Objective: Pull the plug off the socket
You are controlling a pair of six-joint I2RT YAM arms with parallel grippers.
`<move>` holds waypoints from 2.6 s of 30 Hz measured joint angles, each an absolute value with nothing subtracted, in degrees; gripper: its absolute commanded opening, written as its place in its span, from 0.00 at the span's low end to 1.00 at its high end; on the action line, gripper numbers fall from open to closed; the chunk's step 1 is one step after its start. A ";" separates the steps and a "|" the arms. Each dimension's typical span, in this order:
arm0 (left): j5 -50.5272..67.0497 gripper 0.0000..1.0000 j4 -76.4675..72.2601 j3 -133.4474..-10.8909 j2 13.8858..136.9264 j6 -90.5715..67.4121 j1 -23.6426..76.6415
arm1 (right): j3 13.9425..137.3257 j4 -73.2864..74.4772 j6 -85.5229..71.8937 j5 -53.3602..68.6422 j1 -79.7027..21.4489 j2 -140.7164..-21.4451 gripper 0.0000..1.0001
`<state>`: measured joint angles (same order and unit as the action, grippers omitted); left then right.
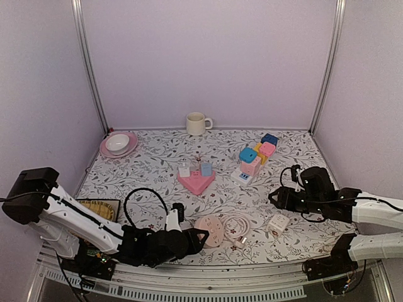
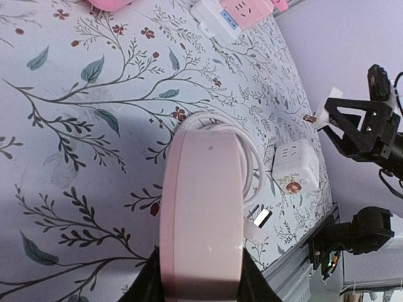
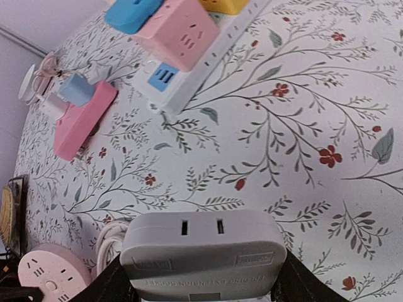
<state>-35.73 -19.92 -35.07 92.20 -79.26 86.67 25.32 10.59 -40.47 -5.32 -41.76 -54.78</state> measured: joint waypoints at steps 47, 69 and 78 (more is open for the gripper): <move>-39.64 0.94 -3.49 -31.99 86.43 -84.58 85.41 | 22.72 17.19 -41.56 -1.96 -36.14 -46.59 0.99; -26.61 0.89 -22.35 -27.31 76.31 -80.38 61.98 | 22.57 15.05 -45.28 0.89 -43.22 -38.94 0.99; -18.59 0.84 -33.87 -33.08 94.26 -83.26 55.16 | 21.12 15.49 -45.74 3.60 -43.42 -30.39 0.99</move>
